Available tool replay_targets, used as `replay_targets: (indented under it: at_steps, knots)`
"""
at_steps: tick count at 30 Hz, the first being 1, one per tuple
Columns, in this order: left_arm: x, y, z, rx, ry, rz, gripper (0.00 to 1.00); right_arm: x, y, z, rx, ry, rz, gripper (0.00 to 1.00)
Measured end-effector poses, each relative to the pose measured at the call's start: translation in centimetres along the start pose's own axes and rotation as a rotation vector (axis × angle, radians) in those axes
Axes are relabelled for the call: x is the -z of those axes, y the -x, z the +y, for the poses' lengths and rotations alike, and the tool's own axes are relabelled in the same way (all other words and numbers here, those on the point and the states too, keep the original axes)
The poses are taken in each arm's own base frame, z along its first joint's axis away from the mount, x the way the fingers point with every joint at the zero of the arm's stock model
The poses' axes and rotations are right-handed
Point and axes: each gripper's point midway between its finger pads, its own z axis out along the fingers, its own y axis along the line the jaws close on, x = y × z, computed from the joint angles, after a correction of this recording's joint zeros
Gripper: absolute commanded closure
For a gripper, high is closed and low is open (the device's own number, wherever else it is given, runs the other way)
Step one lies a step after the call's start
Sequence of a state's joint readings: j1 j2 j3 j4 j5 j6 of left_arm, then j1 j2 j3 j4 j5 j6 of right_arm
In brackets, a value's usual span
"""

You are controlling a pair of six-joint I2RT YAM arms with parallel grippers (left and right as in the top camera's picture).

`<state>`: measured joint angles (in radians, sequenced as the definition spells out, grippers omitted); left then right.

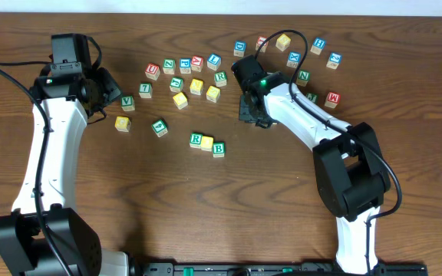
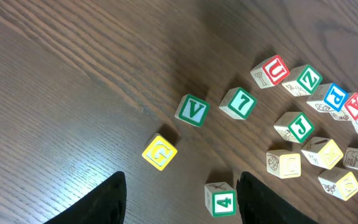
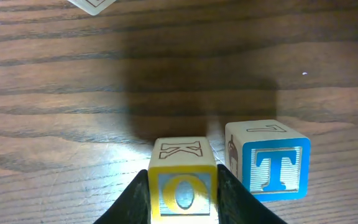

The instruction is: Spell out ROBOT

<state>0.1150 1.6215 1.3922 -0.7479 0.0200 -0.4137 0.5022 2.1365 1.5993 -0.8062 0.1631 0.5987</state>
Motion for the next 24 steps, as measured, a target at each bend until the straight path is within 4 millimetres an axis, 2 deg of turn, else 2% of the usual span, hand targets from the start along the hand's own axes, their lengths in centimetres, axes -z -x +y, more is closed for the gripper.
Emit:
replay_targets:
  at_steps: [2, 5, 11, 15, 17, 19, 24]
  knots:
    - [0.0, 0.0, 0.0, 0.000, 0.001, 0.000, 0.44, 0.0, 0.0, 0.0, -0.006, -0.002, -0.002, 0.46]
    - [0.0, 0.0, 0.0, 0.000, 0.000, 0.000, 0.44, 0.0, -0.1, -0.2, -0.002, -0.008, 0.005, 0.44]
    - [0.0, 0.0, 0.0, 0.000, 0.001, 0.000, 0.43, 0.9, 0.2, -0.1, 0.010, -0.011, 0.013, 0.44]
    - [0.0, 0.0, 0.0, 0.000, 0.001, 0.000, 0.44, 2.2, 1.5, 1.0, 0.026, 0.029, -0.014, 0.47]
    - [0.0, 0.0, 0.0, 0.000, 0.000, 0.000, 0.44, 3.1, 1.9, 2.2, 0.044, 0.077, -0.020, 0.48]
    - [0.0, 0.0, 0.0, 0.000, 0.000, 0.000, 0.44, 3.5, 1.3, 3.3, 0.067, 0.116, -0.002, 0.49]
    - [0.0, 0.0, 0.0, 0.000, 0.001, 0.000, 0.43, 4.3, -2.4, 6.4, 0.147, 0.194, 0.093, 0.49]
